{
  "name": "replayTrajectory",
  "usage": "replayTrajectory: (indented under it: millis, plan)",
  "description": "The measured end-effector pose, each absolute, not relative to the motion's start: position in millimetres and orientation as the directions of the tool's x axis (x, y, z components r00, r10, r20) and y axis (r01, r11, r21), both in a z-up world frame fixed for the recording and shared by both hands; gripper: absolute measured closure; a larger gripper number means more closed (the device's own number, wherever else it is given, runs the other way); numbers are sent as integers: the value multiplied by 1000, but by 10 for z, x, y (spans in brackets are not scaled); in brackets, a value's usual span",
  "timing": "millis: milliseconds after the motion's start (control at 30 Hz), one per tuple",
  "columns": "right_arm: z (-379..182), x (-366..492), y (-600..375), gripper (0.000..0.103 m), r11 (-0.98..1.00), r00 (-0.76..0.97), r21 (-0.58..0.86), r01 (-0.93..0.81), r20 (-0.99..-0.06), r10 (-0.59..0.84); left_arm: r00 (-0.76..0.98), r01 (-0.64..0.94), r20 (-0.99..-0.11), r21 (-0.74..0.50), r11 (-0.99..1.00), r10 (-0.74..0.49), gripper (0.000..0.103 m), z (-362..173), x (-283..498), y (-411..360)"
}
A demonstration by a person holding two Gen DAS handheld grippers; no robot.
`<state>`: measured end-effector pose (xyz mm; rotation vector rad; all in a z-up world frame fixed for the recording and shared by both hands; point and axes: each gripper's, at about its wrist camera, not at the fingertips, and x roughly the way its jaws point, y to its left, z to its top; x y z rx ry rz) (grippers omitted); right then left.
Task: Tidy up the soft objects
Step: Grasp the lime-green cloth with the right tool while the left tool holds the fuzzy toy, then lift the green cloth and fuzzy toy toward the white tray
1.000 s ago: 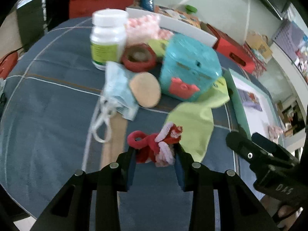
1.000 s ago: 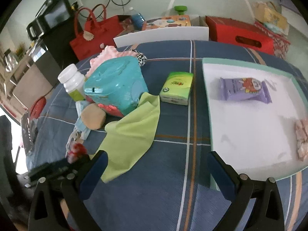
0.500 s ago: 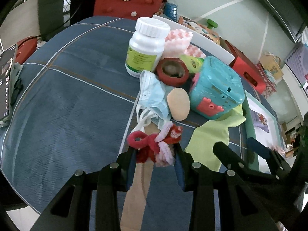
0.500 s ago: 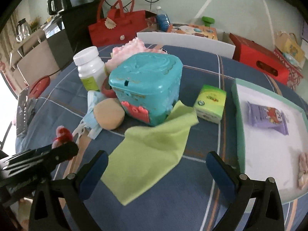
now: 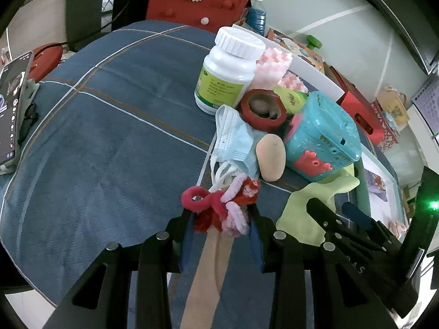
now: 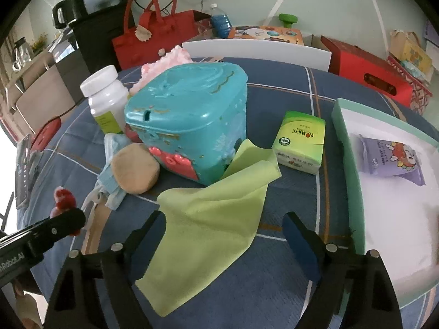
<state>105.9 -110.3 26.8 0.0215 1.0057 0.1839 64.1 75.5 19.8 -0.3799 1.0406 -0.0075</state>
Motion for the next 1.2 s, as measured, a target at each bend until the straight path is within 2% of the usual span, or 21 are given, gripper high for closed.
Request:
replayTrajectory:
  millis: [200,367,533,700,1200]
  plan:
    - [210,1155,-1171,41,981,532,131,-144,-825,188,512,-175,-840,-309,935,-182,66,168,686,749]
    - [192,1180,-1190,52,977,536,142,-162,-818,208,513,-186,-840,-311,932,-178,66,118,715,772]
    - [191,1190,-1249,71,973,542,173,-156,-808,230,514,-189,-840,-311,931,-176,66,97,729,778]
    - [205,1219,-1302,84,964,536,214,-159,-801,267,514,-185,-840,-308,933,-175,66,98,757,761]
    - [455,1036,-1285,89,958,567,234,-165,-772,286,525,-166,-833,-301,939,-174,66,234,738,669]
